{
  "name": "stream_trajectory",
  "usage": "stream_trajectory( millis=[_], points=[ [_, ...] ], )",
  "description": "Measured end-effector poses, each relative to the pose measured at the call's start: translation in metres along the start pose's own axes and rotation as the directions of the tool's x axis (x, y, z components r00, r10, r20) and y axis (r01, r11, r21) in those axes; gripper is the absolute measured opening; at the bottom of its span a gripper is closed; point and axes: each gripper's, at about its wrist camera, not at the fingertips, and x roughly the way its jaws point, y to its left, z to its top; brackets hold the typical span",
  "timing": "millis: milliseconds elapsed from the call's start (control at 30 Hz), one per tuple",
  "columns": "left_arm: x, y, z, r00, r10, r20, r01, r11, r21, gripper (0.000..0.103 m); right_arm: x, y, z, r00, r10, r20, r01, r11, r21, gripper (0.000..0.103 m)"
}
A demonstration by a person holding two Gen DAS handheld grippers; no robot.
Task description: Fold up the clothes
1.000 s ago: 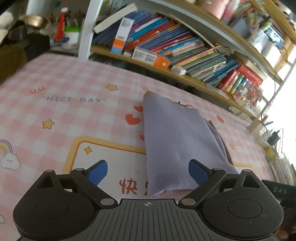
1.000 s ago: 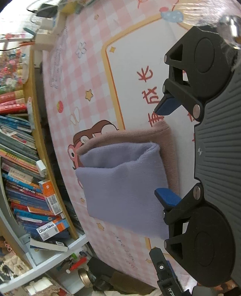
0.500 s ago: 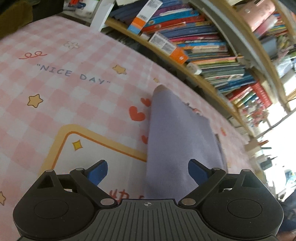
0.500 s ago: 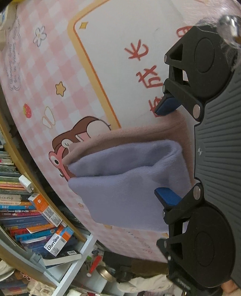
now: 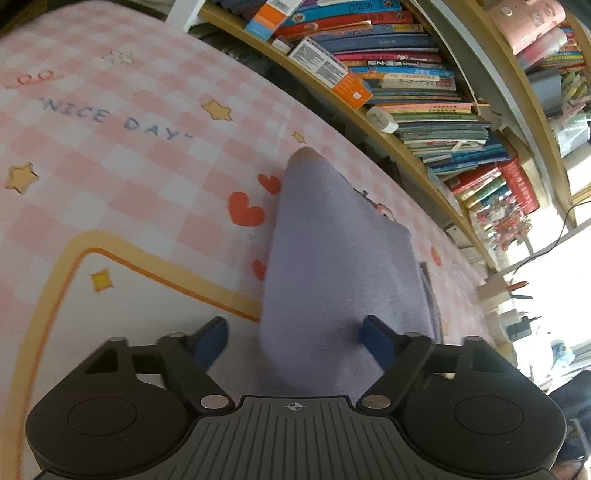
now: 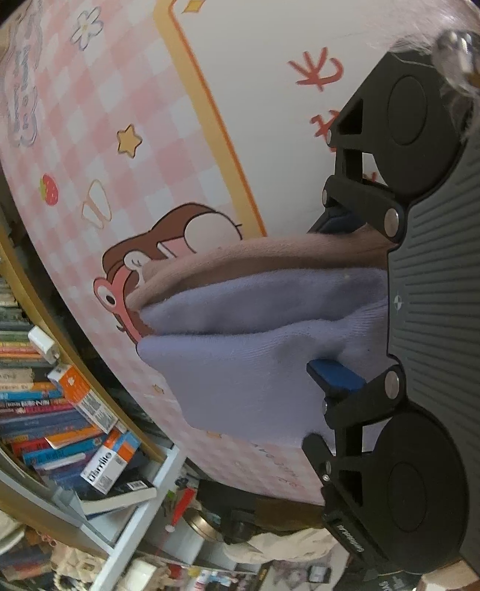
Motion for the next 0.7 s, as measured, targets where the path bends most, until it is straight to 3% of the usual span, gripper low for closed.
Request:
stream_trajectory(
  millis=[100, 200, 300, 367, 433, 533, 600, 700],
  points=[
    [0.004, -0.008, -0.002, 1.000, 0.011, -0.004, -0.011, 1.000, 0.009, 0.058, 0.003, 0.008, 0.002, 1.000, -0.027, -0.015, 0.025, 0.997, -0.077, 0.053],
    [-0.001, -0.025, -0.005, 0.998, 0.053, 0.028, -0.055, 0.994, 0.098, 0.047, 0.001, 0.025, 0.000, 0.999, -0.044, 0.013, 0.046, 0.976, -0.212, 0.037],
    [-0.009, -0.045, -0.010, 0.994, 0.067, 0.083, -0.083, 0.972, 0.218, 0.044, -0.007, 0.046, -0.010, 0.992, -0.059, 0.112, 0.098, 0.915, -0.391, 0.029],
    [-0.012, -0.056, -0.012, 0.992, 0.063, 0.109, -0.092, 0.955, 0.281, 0.045, -0.012, 0.052, -0.017, 0.986, -0.059, 0.153, 0.122, 0.887, -0.446, 0.028],
    [-0.008, -0.053, -0.009, 0.994, 0.070, 0.089, -0.092, 0.958, 0.270, 0.045, -0.012, 0.050, -0.018, 0.987, -0.060, 0.152, 0.122, 0.887, -0.446, 0.028],
    [-0.002, -0.040, -0.003, 0.996, 0.073, 0.045, -0.080, 0.975, 0.206, 0.049, -0.007, 0.030, -0.009, 0.995, -0.048, 0.088, 0.075, 0.936, -0.344, 0.031],
    [0.002, -0.035, 0.000, 0.997, 0.069, 0.027, -0.072, 0.980, 0.186, 0.052, -0.005, 0.018, -0.003, 0.998, -0.028, 0.048, 0.040, 0.963, -0.266, 0.043],
    [0.006, -0.030, 0.001, 0.998, 0.064, 0.007, -0.065, 0.982, 0.178, 0.058, -0.001, 0.002, 0.004, 1.000, 0.019, 0.001, -0.019, 0.989, -0.148, 0.051]
  ],
)
